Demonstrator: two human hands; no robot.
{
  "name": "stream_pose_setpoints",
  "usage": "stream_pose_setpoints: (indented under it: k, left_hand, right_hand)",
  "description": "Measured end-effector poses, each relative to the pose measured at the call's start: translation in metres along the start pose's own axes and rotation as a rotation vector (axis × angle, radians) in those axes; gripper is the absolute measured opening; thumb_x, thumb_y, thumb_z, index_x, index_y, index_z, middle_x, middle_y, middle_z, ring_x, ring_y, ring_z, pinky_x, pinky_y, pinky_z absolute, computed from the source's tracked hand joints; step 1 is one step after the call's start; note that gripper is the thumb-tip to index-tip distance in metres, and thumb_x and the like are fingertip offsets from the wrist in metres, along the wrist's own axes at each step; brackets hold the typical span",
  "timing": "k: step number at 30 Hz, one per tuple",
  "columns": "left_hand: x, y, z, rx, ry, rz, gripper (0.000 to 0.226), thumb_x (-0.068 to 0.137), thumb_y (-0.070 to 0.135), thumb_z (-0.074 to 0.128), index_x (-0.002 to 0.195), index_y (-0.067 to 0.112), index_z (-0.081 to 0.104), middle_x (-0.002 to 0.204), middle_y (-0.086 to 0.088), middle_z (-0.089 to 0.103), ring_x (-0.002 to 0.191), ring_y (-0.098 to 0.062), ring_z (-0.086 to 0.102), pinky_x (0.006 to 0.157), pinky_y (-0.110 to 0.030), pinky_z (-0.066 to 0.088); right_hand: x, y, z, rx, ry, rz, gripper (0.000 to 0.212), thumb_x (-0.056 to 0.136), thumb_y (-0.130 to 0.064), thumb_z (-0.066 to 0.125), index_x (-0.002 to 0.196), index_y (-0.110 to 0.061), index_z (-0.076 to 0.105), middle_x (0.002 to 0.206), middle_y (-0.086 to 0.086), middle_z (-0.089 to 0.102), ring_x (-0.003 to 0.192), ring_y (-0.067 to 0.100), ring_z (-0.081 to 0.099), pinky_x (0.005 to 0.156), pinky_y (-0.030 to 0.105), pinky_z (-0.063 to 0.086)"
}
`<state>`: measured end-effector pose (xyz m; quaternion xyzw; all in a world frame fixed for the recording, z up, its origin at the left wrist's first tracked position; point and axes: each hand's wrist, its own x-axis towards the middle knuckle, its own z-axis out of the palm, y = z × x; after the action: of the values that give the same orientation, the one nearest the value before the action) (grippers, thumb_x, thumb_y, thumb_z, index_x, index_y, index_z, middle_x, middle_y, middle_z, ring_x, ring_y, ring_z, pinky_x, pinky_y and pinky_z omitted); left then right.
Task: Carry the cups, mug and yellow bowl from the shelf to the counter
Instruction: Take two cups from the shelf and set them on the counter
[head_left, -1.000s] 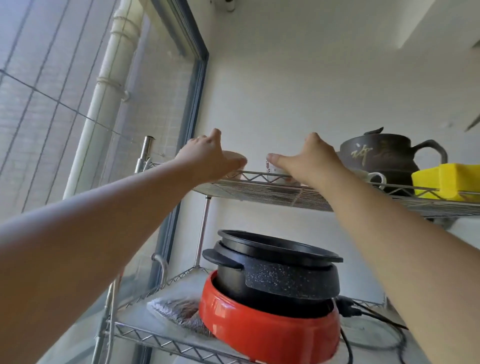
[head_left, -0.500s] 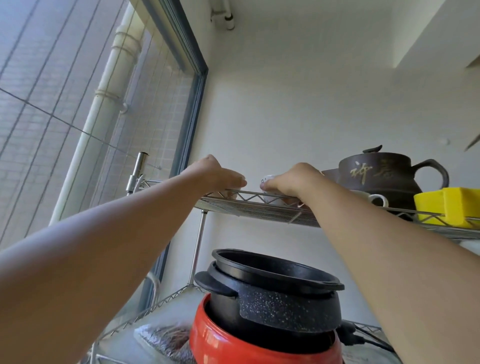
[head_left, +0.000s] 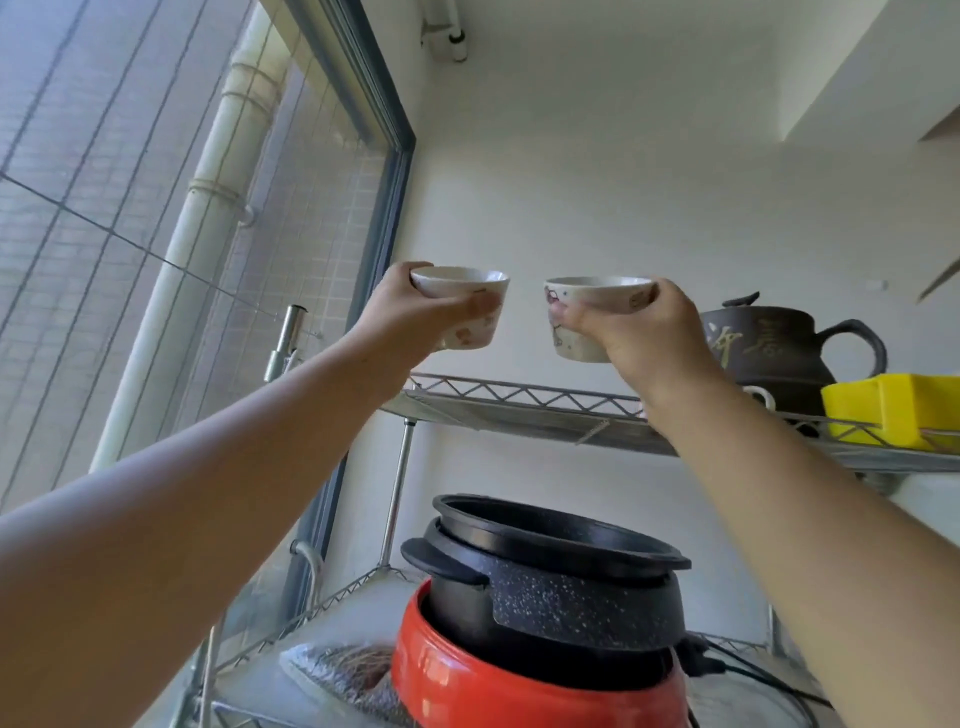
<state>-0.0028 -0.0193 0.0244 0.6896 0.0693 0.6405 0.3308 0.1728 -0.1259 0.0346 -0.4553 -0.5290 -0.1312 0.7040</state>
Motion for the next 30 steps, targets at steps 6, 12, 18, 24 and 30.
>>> stream_pose_setpoints:
  k: [6, 12, 18, 24, 30]
  left_hand:
    - [-0.059, -0.002, 0.010, -0.268, -0.157, -0.007, 0.059, 0.063, 0.018, 0.081, 0.117, 0.008, 0.059, 0.102, -0.012, 0.067, 0.095, -0.023, 0.069, 0.091, -0.049, 0.055]
    - [-0.152, -0.056, 0.041, -0.415, -0.353, -0.193, 0.070, 0.054, 0.030, 0.089, 0.116, 0.011, 0.062, 0.110, -0.014, 0.072, 0.108, -0.030, 0.067, 0.094, -0.049, 0.054]
    - [-0.234, -0.091, 0.071, -0.504, -0.511, -0.319, 0.062, 0.058, 0.038, 0.089, 0.113, 0.018, 0.068, 0.110, -0.009, 0.074, 0.106, -0.024, 0.068, 0.086, -0.036, 0.055]
    - [-0.314, -0.117, 0.106, -0.563, -0.622, -0.452, 0.058, 0.066, 0.025, 0.075, 0.121, 0.010, 0.062, 0.113, -0.011, 0.070, 0.107, -0.024, 0.065, 0.088, -0.036, 0.053]
    - [-0.393, -0.132, 0.147, -0.613, -0.807, -0.620, 0.067, 0.060, 0.041, 0.087, 0.119, 0.019, 0.064, 0.113, -0.004, 0.072, 0.108, -0.019, 0.066, 0.082, -0.026, 0.053]
  right_hand:
    - [-0.063, 0.007, -0.055, 0.264, -0.165, -0.027, 0.078, 0.043, -0.038, 0.093, 0.108, -0.003, 0.066, 0.102, 0.013, 0.074, 0.092, 0.025, 0.072, 0.083, 0.045, 0.058]
    - [-0.164, 0.048, -0.115, 0.207, -0.175, 0.085, 0.076, 0.049, -0.028, 0.088, 0.117, -0.009, 0.060, 0.106, 0.009, 0.074, 0.097, 0.022, 0.071, 0.070, 0.028, 0.058]
    - [-0.250, 0.073, -0.159, 0.110, -0.085, 0.248, 0.086, 0.034, -0.045, 0.095, 0.110, -0.024, 0.062, 0.105, 0.000, 0.072, 0.099, 0.016, 0.070, 0.071, 0.027, 0.058]
    - [-0.333, 0.080, -0.199, 0.013, 0.037, 0.399, 0.090, 0.033, -0.048, 0.095, 0.112, -0.022, 0.060, 0.108, 0.002, 0.071, 0.100, 0.018, 0.068, 0.077, 0.032, 0.058]
    - [-0.412, 0.068, -0.246, -0.108, 0.152, 0.540, 0.085, 0.037, -0.037, 0.094, 0.110, -0.023, 0.056, 0.102, -0.008, 0.071, 0.097, 0.010, 0.068, 0.077, 0.027, 0.058]
